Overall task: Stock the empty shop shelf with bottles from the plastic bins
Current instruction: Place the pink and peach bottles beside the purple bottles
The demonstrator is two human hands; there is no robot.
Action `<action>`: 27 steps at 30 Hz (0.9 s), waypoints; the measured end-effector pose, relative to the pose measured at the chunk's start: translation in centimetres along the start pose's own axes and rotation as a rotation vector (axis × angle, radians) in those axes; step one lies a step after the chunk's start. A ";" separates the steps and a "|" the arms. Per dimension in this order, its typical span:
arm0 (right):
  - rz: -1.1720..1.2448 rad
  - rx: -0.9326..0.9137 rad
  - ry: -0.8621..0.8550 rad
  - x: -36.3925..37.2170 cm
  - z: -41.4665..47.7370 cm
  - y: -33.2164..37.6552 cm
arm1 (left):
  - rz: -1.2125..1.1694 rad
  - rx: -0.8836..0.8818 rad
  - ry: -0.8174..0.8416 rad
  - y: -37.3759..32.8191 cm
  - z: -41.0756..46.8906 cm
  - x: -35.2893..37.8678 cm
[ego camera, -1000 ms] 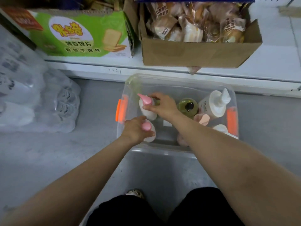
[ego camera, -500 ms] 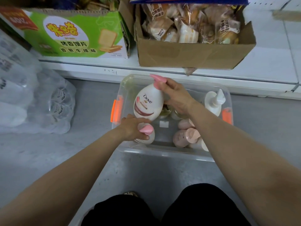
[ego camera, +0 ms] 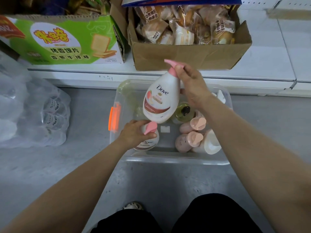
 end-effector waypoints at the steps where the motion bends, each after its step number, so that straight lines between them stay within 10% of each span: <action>1: 0.004 -0.001 -0.006 -0.5 0.3 0.3 | -0.016 -0.025 0.020 -0.1 0.2 -0.2; 9: 0.022 0.040 -0.088 -4.5 1.1 0.9 | -0.133 -0.069 0.338 -0.6 0.4 -0.2; 18: 0.096 0.064 -0.122 -4.7 0.9 0.9 | -0.231 -0.064 0.016 0.5 2.1 0.8; 27: 0.107 0.102 -0.133 -4.5 0.1 1.5 | -0.298 -0.134 0.081 0.1 2.2 1.3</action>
Point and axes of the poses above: each hand's wrist, its own z-axis towards the middle knuckle, its own x-axis out of the palm, y = z × x, the point moved 1 cm from there along z, towards the middle knuckle, and after that the axes turned 9 degrees about -x, right-handed, at the moved point
